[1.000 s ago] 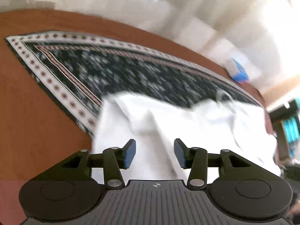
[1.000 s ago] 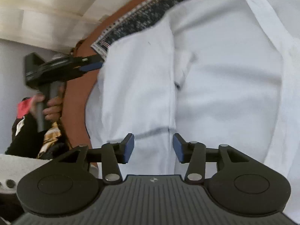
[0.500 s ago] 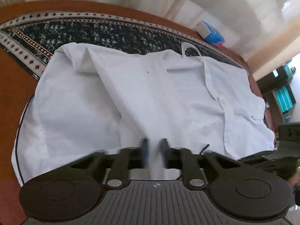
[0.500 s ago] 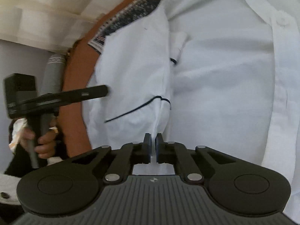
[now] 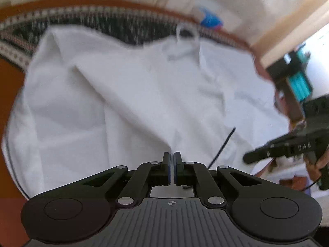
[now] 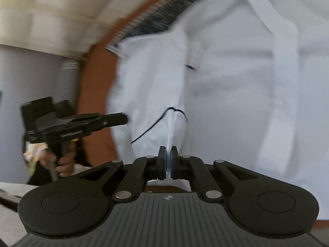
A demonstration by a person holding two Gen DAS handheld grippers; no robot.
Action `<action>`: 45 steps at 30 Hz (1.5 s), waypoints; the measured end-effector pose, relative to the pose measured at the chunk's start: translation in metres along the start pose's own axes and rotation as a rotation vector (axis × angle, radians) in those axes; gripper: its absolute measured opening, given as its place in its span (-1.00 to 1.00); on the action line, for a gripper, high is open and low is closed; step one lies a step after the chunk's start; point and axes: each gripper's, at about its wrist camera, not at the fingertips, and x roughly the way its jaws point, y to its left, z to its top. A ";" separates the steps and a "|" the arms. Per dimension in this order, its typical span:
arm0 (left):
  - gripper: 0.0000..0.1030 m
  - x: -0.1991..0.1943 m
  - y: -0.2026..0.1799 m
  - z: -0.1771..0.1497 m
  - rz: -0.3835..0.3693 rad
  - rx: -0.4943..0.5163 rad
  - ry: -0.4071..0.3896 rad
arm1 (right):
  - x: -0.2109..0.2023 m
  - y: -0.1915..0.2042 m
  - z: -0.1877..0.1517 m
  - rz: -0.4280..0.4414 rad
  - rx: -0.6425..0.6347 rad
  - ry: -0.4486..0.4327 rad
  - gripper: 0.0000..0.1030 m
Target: Fold clothes
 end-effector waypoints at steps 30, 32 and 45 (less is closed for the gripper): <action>-0.53 0.009 0.113 0.142 0.247 -0.194 -0.174 | 0.069 0.067 -0.019 -0.104 -0.311 0.008 -0.07; -0.66 0.010 0.123 0.145 0.244 -0.240 -0.175 | 0.076 0.070 -0.022 -0.103 -0.343 0.009 -0.11; -0.24 -0.030 0.093 0.129 0.273 -0.100 -0.210 | 0.046 0.044 -0.038 -0.123 -0.273 -0.062 -0.30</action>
